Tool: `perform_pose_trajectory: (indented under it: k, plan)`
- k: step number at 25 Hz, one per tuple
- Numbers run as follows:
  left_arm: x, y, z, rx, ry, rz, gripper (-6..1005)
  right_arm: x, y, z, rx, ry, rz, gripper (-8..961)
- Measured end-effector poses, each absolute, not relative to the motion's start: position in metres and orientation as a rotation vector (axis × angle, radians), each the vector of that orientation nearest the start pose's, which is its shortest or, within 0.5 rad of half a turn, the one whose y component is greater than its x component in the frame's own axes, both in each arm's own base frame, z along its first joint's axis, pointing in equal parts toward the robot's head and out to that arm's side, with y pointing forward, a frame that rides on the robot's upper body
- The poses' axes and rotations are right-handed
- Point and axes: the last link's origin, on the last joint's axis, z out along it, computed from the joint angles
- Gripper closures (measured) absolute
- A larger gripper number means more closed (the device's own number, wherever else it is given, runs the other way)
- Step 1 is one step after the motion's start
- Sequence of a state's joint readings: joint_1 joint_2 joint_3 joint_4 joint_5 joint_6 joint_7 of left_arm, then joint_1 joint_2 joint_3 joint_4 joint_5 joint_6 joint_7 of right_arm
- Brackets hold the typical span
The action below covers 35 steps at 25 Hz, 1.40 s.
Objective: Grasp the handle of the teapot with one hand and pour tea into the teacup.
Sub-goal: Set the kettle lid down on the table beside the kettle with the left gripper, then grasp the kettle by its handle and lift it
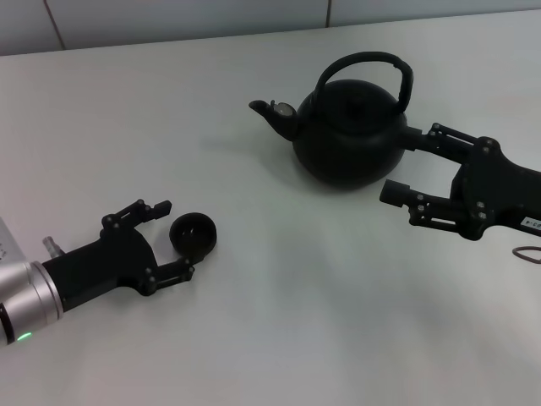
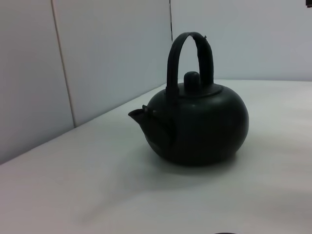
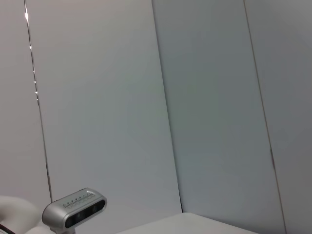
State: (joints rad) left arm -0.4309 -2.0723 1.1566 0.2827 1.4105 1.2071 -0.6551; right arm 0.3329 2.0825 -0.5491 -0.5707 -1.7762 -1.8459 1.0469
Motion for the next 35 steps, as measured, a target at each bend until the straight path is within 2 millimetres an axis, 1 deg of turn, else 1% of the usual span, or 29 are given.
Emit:
perform_pose_trajectory:
  k: [10,14,17,18,19,20,22,25,26,28,29,30,31,33,34,35]
  plan:
    - [-0.302,0.293,-0.068,-2.58,-0.232,-0.569,149,0.287,0.26,0.026,-2.477,0.382,1.137,164]
    - [-0.3,0.287,-0.06,-2.573,-0.202,-0.615,148,0.287,0.26,0.027,-2.469,0.382,1.141,164]
    - [-0.298,0.279,-0.051,-2.572,-0.151,-0.66,148,0.287,0.26,0.027,-2.468,0.383,1.143,163]
    - [-0.298,0.279,-0.051,-2.572,-0.151,-0.66,147,0.286,0.26,0.027,-2.468,0.383,1.143,163]
    - [-0.297,0.276,-0.048,-2.574,-0.131,-0.678,147,0.286,0.26,0.026,-2.468,0.383,1.144,163]
    - [-0.294,0.271,-0.039,-2.577,-0.092,-0.72,147,0.286,0.26,0.026,-2.468,0.382,1.145,163]
    - [-0.292,0.267,-0.031,-2.586,-0.066,-0.747,148,0.286,0.261,0.026,-2.465,0.382,1.141,163]
    - [-0.29,0.266,-0.026,-2.6,-0.054,-0.751,149,0.287,0.263,0.025,-2.459,0.391,1.13,164]
    - [-0.289,0.267,-0.011,-2.656,-0.036,-0.72,150,0.287,0.265,0.024,-2.455,0.401,1.126,164]
    - [-0.291,0.272,0.002,-2.728,-0.07,-0.637,151,0.289,0.267,0.022,-2.441,0.425,1.114,163]
    - [-0.291,0.272,0.002,-2.728,-0.07,-0.637,151,0.293,0.27,0.021,-2.405,0.453,1.104,163]
    - [-0.292,0.28,0.016,-2.776,-0.127,-0.558,152,0.293,0.27,0.021,-2.405,0.453,1.104,163]
    - [-0.292,0.28,0.016,-2.776,-0.127,-0.558,152,0.295,0.272,0.022,-2.378,0.471,1.101,163]
    - [-0.291,0.282,0.024,-2.793,-0.126,-0.551,153,0.3,0.272,0.022,-2.321,0.508,1.098,163]
    - [-0.289,0.281,0.026,-2.799,-0.11,-0.559,153,0.304,0.271,0.022,-2.289,0.532,1.096,163]
    - [-0.287,0.279,0.027,-2.809,-0.085,-0.578,154,0.304,0.271,0.022,-2.289,0.532,1.096,163]
